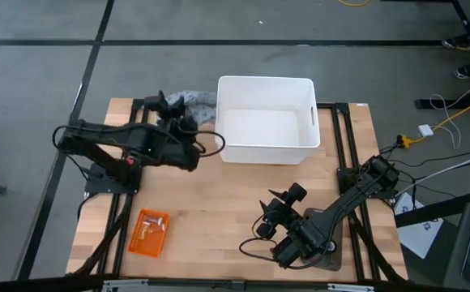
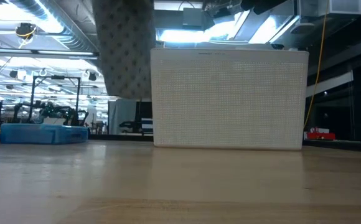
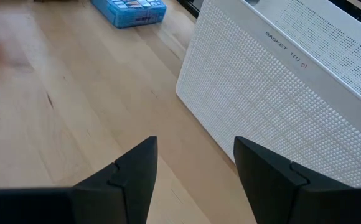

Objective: Pick & Place Medicine items
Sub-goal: Put the gray patient gown into the white laundry bin

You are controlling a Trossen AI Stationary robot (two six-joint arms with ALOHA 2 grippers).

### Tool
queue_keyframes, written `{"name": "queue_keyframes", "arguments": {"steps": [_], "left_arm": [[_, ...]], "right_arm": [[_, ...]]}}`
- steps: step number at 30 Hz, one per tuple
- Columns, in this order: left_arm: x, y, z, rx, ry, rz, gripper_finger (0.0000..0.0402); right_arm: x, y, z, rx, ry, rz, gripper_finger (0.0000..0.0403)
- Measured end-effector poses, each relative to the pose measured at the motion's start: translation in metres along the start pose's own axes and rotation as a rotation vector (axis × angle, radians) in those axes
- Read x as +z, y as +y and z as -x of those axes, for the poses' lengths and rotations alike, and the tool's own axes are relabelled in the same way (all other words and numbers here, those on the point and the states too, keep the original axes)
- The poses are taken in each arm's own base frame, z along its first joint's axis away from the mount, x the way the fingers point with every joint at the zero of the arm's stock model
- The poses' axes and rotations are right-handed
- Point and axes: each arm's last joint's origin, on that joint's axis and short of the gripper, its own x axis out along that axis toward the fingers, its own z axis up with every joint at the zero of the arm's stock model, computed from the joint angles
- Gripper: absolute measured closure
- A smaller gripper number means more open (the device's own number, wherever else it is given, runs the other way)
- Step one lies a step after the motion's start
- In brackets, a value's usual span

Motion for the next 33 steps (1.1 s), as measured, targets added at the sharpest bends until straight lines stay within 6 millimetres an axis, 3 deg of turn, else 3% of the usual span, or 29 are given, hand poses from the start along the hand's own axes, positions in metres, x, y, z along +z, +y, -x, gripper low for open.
{"name": "queue_keyframes", "arguments": {"steps": [7, 16, 27, 33], "left_arm": [[0.034, 0.032, 0.002, 0.076, -0.015, -0.045, 0.04], [0.064, 0.048, -0.022, 0.034, -0.08, -0.071, 0.04], [0.114, 0.033, -0.045, 0.129, -0.295, -0.095, 0.04], [0.128, 0.015, -0.056, 0.179, -0.37, -0.155, 0.04]], "right_arm": [[0.0, 0.0, 0.0, 0.0, 0.0, 0.0, 0.0191], [0.0, 0.0, 0.0, 0.0, 0.0, 0.0, 0.0191], [0.0, 0.001, 0.0, 0.005, 0.006, 0.007, 0.0191], [0.0, 0.001, 0.0, 0.006, 0.006, 0.007, 0.0191]]}}
